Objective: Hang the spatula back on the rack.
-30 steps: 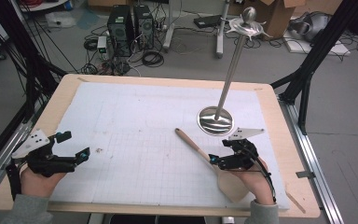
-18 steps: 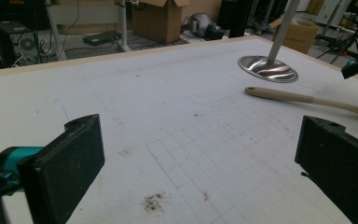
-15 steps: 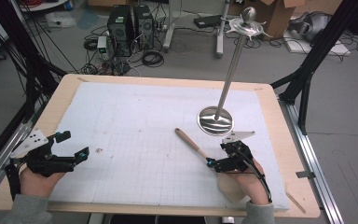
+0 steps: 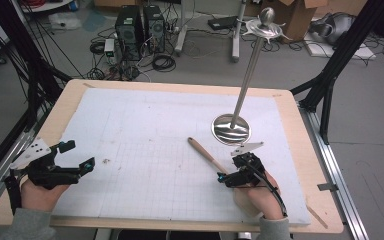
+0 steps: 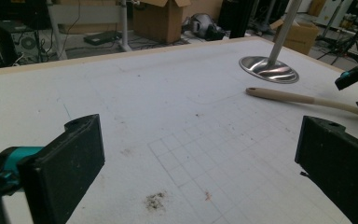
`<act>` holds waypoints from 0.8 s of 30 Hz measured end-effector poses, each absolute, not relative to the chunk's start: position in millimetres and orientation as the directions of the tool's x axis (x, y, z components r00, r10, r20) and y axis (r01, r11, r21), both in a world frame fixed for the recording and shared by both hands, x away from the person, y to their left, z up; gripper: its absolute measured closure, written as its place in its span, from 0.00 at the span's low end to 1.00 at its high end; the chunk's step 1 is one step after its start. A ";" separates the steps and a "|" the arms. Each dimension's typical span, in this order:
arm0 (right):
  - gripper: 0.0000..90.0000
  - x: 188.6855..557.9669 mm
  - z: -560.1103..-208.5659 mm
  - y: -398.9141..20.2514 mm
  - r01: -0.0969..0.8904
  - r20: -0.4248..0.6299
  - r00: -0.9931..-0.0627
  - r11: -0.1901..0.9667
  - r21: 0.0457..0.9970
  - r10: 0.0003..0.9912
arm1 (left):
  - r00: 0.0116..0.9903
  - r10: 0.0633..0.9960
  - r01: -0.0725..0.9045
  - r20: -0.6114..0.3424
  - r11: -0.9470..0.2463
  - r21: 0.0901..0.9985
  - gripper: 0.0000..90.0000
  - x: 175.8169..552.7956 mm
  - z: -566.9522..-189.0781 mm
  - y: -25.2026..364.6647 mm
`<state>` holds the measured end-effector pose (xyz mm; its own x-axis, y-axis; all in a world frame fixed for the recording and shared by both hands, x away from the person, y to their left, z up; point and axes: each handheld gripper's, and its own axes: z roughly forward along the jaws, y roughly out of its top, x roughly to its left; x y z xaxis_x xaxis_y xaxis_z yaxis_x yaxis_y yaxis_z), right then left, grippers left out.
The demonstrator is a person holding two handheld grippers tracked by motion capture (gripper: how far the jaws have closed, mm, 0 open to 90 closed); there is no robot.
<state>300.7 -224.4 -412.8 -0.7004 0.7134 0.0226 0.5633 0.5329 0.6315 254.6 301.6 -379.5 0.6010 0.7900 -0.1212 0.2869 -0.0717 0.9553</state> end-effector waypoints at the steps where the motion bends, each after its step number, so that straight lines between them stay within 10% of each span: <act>1: 0.21 300.8 -414.0 -223.7 0.568 0.023 -0.700 0.539 0.622 0.713 | 0.600 0.791 0.286 -0.120 -0.072 0.955 0.02 254.5 -379.3 301.4; 24: 0.45 301.0 -421.9 -223.8 0.578 0.011 -0.714 0.581 0.572 0.700 | 0.598 0.792 0.286 -0.122 -0.069 0.956 0.02 254.5 -379.1 303.1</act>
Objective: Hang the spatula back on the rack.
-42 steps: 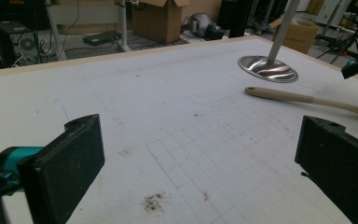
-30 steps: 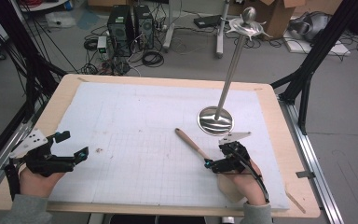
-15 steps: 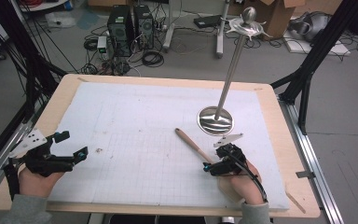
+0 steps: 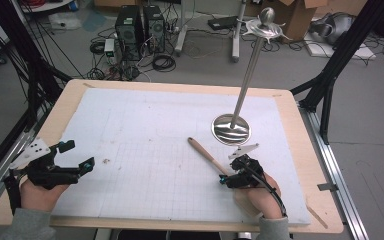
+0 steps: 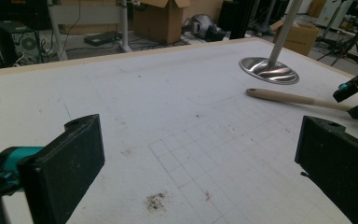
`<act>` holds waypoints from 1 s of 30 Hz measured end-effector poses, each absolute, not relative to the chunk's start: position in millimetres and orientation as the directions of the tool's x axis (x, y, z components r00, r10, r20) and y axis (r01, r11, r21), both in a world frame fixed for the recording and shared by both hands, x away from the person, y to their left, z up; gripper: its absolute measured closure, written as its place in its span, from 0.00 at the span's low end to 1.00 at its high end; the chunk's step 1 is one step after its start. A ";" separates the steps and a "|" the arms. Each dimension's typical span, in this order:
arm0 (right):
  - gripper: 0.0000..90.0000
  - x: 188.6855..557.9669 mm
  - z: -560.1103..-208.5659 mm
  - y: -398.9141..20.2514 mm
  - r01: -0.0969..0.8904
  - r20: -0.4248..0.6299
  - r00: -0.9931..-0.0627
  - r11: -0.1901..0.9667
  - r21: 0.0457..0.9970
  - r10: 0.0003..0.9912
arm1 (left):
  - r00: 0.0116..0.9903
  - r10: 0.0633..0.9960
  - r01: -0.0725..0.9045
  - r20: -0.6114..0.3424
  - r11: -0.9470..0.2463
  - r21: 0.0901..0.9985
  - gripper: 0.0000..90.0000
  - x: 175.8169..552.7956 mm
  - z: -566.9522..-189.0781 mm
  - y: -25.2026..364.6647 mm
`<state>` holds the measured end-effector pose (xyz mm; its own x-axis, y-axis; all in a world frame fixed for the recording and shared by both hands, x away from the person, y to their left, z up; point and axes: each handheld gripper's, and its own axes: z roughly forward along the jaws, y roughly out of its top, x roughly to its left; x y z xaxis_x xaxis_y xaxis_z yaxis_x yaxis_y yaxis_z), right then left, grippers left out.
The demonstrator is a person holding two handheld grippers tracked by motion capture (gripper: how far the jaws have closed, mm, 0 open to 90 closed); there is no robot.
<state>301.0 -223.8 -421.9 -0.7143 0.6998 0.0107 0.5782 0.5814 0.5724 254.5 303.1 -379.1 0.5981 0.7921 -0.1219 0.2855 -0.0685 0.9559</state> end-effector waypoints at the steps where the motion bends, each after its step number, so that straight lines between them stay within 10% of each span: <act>1: 0.45 300.9 -422.0 -223.8 0.579 0.014 -0.716 0.582 0.571 0.698 | 0.598 0.792 0.285 -0.122 -0.068 0.956 0.02 254.5 -379.1 303.3; 30: 0.64 302.7 -428.6 -223.3 0.585 0.010 -0.704 0.571 0.576 0.710 | 0.596 0.793 0.285 -0.125 -0.064 0.956 0.02 254.5 -379.0 303.4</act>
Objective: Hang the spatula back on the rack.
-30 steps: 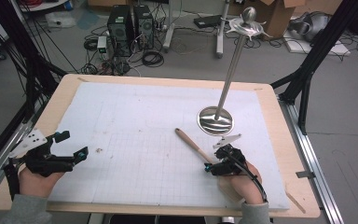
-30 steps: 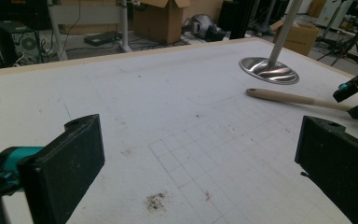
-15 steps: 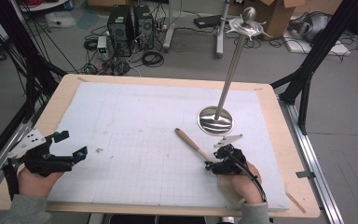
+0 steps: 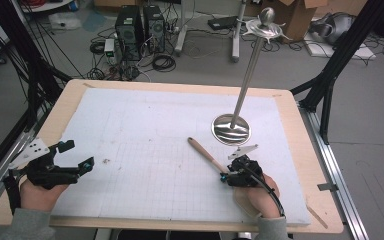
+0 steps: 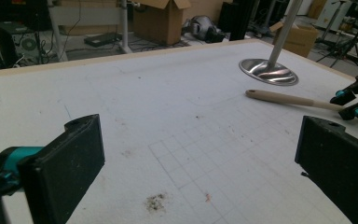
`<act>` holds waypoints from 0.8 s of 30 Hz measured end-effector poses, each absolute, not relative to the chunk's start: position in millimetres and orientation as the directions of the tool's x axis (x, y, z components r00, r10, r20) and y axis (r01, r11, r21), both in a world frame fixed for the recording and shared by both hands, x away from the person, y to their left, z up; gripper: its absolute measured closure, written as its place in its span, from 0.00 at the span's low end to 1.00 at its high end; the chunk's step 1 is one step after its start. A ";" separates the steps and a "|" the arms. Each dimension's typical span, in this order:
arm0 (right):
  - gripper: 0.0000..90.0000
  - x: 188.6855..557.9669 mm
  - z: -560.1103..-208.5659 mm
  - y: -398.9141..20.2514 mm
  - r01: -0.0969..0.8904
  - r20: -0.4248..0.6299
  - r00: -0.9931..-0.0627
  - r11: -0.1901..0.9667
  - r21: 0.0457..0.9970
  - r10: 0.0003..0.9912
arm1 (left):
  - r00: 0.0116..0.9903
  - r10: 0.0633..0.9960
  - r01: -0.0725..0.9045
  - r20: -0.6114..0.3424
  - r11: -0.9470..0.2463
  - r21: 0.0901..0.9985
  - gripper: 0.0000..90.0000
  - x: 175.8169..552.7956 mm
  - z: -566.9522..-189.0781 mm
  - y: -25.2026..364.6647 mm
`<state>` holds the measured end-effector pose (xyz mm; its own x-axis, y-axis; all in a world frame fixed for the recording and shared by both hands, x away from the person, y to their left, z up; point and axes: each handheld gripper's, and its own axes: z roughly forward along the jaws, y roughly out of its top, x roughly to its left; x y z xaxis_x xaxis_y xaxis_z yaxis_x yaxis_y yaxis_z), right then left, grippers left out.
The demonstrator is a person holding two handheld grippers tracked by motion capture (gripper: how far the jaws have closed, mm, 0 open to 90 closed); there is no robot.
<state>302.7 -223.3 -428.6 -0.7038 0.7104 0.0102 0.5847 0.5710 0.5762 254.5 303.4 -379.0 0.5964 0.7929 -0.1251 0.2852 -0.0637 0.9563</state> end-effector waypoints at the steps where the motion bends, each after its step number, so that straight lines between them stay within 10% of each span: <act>1: 0.65 302.7 -428.6 -223.3 0.586 0.012 -0.703 0.570 0.576 0.711 | 0.596 0.793 0.286 -0.127 -0.062 0.956 0.02 254.6 -379.2 303.5; 7: 0.83 301.2 -428.1 -222.1 0.583 0.029 -0.712 0.568 0.580 0.701 | 0.592 0.795 0.290 -0.128 -0.063 0.955 0.02 255.1 -380.2 304.1; 24: 0.87 299.7 -423.7 -225.7 0.573 0.036 -0.709 0.546 0.611 0.704 | 0.603 0.788 0.284 -0.124 -0.067 0.957 0.02 254.1 -378.3 301.0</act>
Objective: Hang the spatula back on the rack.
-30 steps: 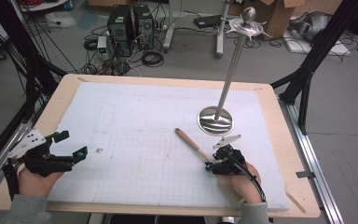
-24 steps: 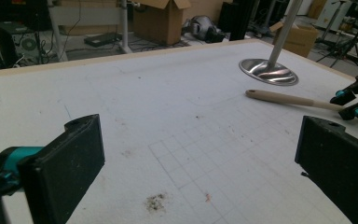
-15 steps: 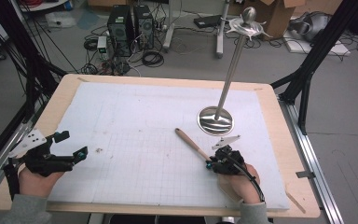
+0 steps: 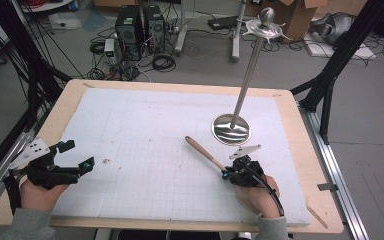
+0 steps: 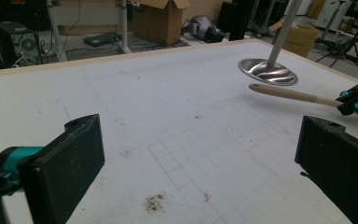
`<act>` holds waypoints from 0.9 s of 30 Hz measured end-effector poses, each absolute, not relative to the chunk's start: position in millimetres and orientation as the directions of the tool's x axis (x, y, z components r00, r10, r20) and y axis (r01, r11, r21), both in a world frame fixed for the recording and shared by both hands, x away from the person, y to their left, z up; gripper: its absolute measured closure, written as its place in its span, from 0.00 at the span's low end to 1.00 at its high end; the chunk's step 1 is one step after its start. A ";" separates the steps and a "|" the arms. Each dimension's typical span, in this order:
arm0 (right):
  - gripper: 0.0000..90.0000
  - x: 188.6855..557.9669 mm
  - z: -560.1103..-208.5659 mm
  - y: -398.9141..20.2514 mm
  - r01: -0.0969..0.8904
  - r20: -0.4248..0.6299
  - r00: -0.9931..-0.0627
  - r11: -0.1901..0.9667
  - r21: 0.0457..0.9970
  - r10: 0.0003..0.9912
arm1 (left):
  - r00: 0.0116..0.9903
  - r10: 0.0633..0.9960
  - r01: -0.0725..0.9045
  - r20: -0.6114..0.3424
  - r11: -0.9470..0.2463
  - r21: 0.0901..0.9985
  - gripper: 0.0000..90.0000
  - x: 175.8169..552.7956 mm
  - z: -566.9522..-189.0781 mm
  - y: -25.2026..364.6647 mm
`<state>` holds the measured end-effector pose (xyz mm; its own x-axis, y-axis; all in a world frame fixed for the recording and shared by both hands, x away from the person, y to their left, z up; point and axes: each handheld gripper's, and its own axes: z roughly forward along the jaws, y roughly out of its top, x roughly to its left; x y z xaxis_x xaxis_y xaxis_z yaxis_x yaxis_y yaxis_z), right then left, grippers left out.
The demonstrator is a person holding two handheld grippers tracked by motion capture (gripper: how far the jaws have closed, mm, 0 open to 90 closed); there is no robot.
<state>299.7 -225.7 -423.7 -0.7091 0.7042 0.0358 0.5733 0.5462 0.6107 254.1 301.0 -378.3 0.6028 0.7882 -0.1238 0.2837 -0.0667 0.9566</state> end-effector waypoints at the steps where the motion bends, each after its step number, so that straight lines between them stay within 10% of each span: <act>1: 0.87 299.1 -422.9 -226.2 0.577 0.039 -0.704 0.540 0.613 0.709 | 0.605 0.787 0.283 -0.122 -0.069 0.957 0.02 254.0 -378.1 300.0; 27: 0.87 279.4 -380.3 -264.8 0.523 0.077 -0.668 0.393 0.757 0.741 | 0.604 0.787 0.292 -0.122 -0.076 0.953 0.02 254.9 -380.4 300.1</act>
<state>279.4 -264.8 -380.3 -0.6675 0.7406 0.0770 0.5228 0.3925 0.7567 254.9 300.1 -380.4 0.6044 0.7872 -0.1223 0.2917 -0.0759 0.9535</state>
